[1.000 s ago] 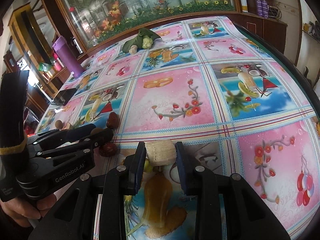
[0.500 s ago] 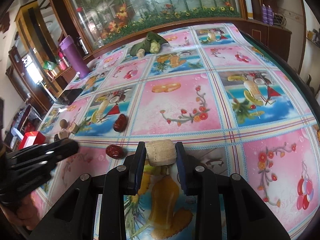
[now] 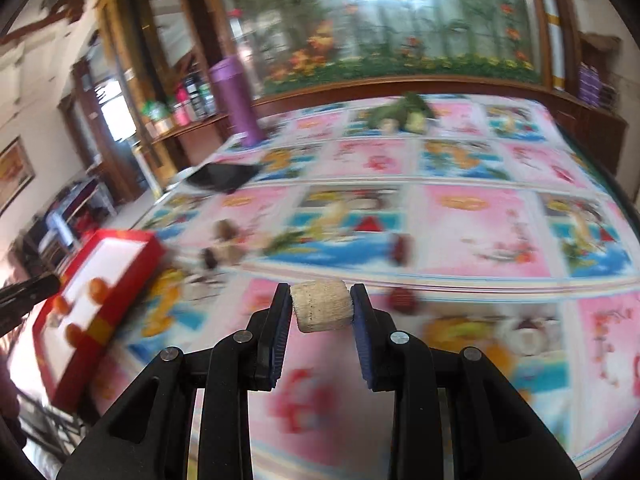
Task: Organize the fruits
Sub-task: 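Carry both items over the tray and open both grippers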
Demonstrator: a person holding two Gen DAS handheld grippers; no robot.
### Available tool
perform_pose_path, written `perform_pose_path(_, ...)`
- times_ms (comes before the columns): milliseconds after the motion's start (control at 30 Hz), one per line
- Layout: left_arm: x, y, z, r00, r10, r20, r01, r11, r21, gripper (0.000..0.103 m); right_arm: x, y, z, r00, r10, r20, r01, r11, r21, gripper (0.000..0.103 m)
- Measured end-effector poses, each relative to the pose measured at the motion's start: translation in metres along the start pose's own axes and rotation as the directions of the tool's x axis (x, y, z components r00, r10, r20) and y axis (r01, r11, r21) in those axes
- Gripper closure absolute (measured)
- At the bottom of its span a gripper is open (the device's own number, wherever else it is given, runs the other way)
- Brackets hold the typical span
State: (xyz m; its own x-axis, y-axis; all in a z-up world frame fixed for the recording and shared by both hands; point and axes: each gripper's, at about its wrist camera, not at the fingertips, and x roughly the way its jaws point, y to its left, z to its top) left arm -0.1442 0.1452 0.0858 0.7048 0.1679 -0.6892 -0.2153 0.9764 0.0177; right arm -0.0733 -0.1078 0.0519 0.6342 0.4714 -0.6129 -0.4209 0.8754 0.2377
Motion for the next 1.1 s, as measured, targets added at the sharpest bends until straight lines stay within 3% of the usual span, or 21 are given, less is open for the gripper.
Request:
perform_pose_path(233, -0.003, 0.063, -0.026, 0.998, 0.063, -0.023, -0.064, 0.995, -0.071, 0.078, 0.016, 0.133, 0.004, 0.976, 0.215, -0.046, -0.22, 0.956, -0.193, 0.075)
perform_pose_path(433, -0.001, 0.091, -0.037, 0.996, 0.076, -0.038, -0.079, 0.991, -0.106, 0.078, 0.024, 0.196, -0.014, 0.951, 0.289, -0.111, -0.309, 0.909, -0.28, 0.075)
perform_pose_path(633, -0.004, 0.091, -0.047, 0.998, 0.052, -0.044, -0.055, 0.995, -0.083, 0.078, 0.024, 0.215, -0.039, 0.93, 0.318, -0.184, -0.361, 0.885, -0.294, 0.075)
perform_pose_path(1100, 0.009, 0.094, -0.062, 0.993, 0.058, -0.107, -0.065, 0.996, -0.067, 0.078, 0.026, 0.22, -0.059, 0.919, 0.283, -0.275, -0.361, 0.884, -0.297, 0.075)
